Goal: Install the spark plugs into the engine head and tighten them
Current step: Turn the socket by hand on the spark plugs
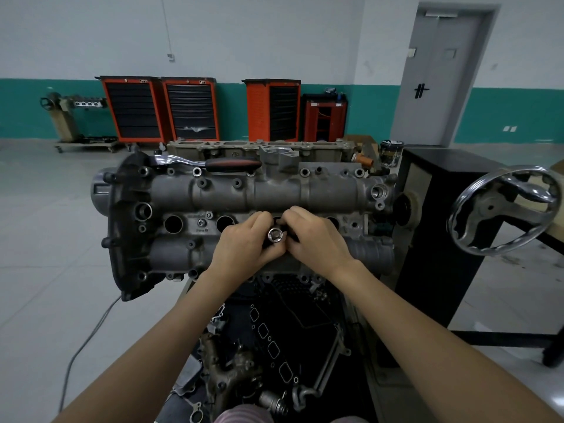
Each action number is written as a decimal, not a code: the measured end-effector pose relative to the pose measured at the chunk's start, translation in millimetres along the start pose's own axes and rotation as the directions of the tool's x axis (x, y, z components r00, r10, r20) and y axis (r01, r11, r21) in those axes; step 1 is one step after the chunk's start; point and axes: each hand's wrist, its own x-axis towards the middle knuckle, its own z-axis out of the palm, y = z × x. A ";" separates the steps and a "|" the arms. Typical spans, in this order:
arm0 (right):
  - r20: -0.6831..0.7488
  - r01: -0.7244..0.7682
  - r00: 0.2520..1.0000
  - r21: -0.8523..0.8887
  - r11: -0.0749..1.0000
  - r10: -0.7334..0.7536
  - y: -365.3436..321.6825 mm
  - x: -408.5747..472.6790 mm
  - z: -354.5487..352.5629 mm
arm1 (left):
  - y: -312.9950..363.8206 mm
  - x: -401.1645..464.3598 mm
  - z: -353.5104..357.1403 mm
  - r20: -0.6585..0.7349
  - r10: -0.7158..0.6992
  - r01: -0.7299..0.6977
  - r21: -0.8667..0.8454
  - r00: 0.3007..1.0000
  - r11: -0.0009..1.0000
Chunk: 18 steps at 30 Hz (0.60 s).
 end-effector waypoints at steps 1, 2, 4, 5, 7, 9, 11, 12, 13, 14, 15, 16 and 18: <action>-0.009 -0.003 1.000 0.002 1.000 0.003 0.4 0.1 0.5 | -0.5 -0.4 0.4 -0.003 0.003 -0.003 0.006 1.000 1.000; -0.010 -0.008 1.000 0.000 1.000 0.008 0.3 0.2 1.1 | -0.7 -0.8 0.5 -0.007 0.006 -0.006 0.002 1.000 1.000; 0.003 -0.018 1.000 -0.012 1.000 0.018 0.1 0.4 1.9 | -0.4 -0.6 0.0 -0.014 0.001 -0.001 -0.026 1.000 1.000; 0.010 -0.015 1.000 -0.022 1.000 0.015 -0.3 0.3 2.3 | 0.0 0.0 -0.3 -0.017 -0.005 0.004 -0.034 1.000 0.999; 0.019 -0.008 1.000 -0.033 0.999 0.009 -0.6 -0.2 2.2 | 0.8 0.6 -0.7 -0.022 -0.010 0.009 -0.040 1.000 0.999; 0.019 0.005 1.000 -0.033 0.999 -0.005 -0.5 0.0 1.4 | 1.2 0.4 -0.5 -0.019 -0.018 0.017 -0.055 1.000 0.998; 0.000 0.016 1.000 -0.013 1.000 -0.016 -0.8 0.0 0.0 | 0.6 -0.2 -0.2 -0.014 -0.032 0.031 -0.060 0.999 0.998; -0.010 0.015 1.000 -0.001 1.000 -0.015 -1.2 0.1 -0.6 | 0.3 -0.3 0.0 -0.012 -0.037 0.036 -0.055 0.999 0.998; -0.018 0.014 1.000 0.005 1.000 -0.014 -1.6 0.1 -0.9 | 0.0 -0.4 0.2 -0.012 -0.035 0.035 -0.044 0.999 0.998; -0.023 0.013 1.000 0.006 1.000 -0.012 -2.1 0.1 -0.8 | -0.3 -0.3 0.2 -0.014 -0.028 0.028 -0.029 1.000 0.999; -0.027 0.009 1.000 0.005 1.000 -0.009 -2.1 0.2 -0.4 | -0.5 -0.1 0.3 -0.017 -0.018 0.018 -0.015 1.000 1.000; -0.024 0.001 1.000 0.004 1.000 -0.001 -2.0 0.5 0.4 | -0.5 0.1 0.0 -0.020 -0.011 0.011 -0.007 1.000 1.000; -0.005 -0.013 1.000 -0.007 1.000 0.013 -1.1 1.0 1.8 | 0.1 0.6 -0.9 -0.021 -0.007 0.007 -0.011 1.000 1.000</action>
